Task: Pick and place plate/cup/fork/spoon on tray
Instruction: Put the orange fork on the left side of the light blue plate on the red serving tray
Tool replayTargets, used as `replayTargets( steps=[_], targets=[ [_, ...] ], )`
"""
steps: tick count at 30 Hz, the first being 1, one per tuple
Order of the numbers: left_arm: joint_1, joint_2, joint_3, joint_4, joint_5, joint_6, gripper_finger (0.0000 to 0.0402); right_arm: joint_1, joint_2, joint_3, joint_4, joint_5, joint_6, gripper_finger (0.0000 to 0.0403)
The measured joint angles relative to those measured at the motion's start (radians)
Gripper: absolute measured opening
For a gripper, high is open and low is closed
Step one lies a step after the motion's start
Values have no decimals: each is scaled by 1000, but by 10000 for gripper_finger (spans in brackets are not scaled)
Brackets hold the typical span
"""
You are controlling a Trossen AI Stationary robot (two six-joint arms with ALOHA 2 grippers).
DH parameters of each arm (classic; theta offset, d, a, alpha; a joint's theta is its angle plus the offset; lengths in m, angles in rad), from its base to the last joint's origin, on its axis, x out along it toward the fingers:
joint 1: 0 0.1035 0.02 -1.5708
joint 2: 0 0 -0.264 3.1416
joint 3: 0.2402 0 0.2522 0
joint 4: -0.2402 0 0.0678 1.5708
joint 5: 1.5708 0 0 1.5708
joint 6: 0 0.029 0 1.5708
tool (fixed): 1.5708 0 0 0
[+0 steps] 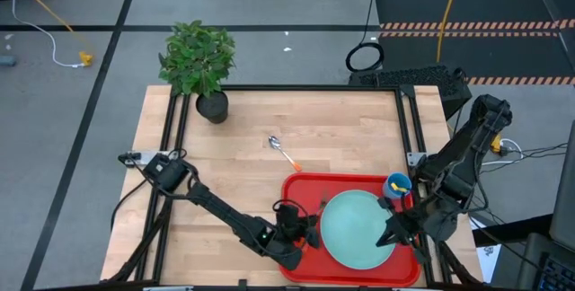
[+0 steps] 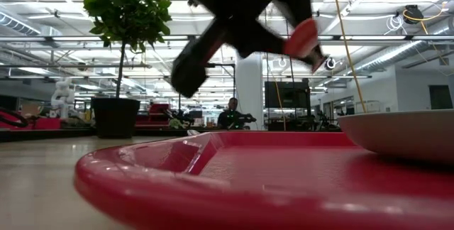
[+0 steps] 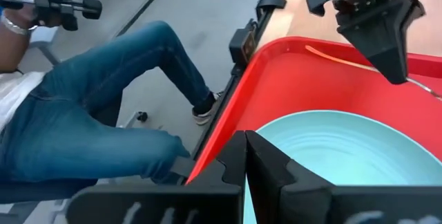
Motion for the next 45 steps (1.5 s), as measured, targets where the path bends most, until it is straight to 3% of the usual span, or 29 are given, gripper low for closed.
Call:
replayTargets(
  steps=[4,11,19,32,39,45],
  targets=[
    [-4,10,0,97,-20,76,26,23,-2,0,1,1,5,0],
    [-5,10,0,101,-56,92,26,41,-1,0,15,3,15,0],
    [15,10,1,-41,-51,3,26,41,-1,0,26,4,15,0],
    [33,16,0,-150,68,-41,26,40,-1,0,33,6,19,0],
    [33,16,0,-190,79,-72,26,40,-1,0,32,9,38,0],
    [32,17,-26,-191,166,-82,26,40,-1,0,32,10,39,0]
  ],
)
